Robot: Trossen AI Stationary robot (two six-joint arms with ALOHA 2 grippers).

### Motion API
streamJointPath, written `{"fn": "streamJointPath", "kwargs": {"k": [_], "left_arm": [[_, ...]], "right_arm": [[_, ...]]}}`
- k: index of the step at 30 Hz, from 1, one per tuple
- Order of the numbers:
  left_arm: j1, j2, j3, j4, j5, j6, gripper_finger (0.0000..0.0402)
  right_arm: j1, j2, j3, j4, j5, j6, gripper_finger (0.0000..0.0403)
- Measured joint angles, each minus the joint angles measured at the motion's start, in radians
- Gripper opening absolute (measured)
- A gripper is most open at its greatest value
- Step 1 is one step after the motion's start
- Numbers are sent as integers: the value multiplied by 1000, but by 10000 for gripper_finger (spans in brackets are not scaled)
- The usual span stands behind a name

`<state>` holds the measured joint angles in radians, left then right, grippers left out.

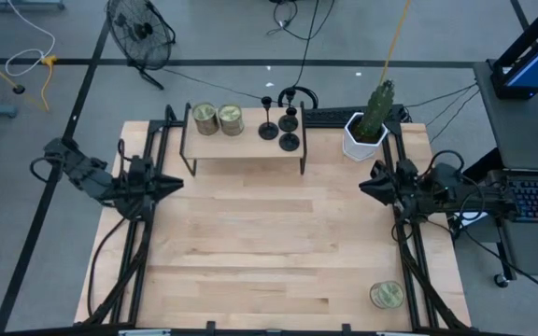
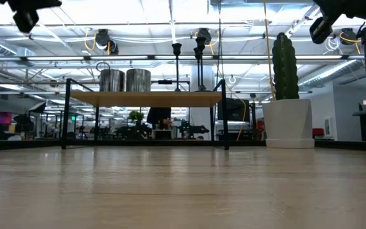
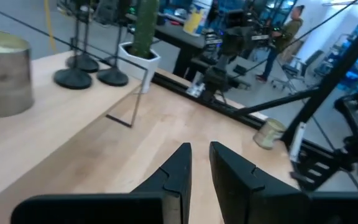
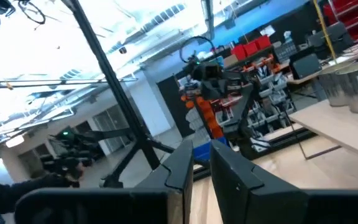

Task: Pick & Place candle stick holders
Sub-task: Put the silver scented candle on the shelf

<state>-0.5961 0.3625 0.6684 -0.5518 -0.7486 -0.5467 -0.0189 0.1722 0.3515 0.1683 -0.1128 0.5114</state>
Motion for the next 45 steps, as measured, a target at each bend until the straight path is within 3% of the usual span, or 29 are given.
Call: {"fn": "streamJointPath", "kwargs": {"k": [8, 20, 24, 33, 38, 45], "left_arm": [[0, -109, -95, -5, -21, 21, 63], [0, -108, -98, 9, 22, -13, 63], [0, -108, -98, 8, 25, 65, 63], [0, -154, -98, 42, 202, 173, 63], [0, -200, -97, 39, 199, 232, 63], [0, -240, -123, 49, 199, 249, 63]], "right_arm": [[0, 5, 0, -2, -25, 7, 50], [-1, 13, 0, -4, -98, -11, 65], [0, 41, 0, 2, -160, -1, 71], [0, 159, 68, 84, -266, -19, 76], [0, 243, 202, -24, -336, -84, 87], [1, 371, 423, -420, -437, -149, 98]]}}
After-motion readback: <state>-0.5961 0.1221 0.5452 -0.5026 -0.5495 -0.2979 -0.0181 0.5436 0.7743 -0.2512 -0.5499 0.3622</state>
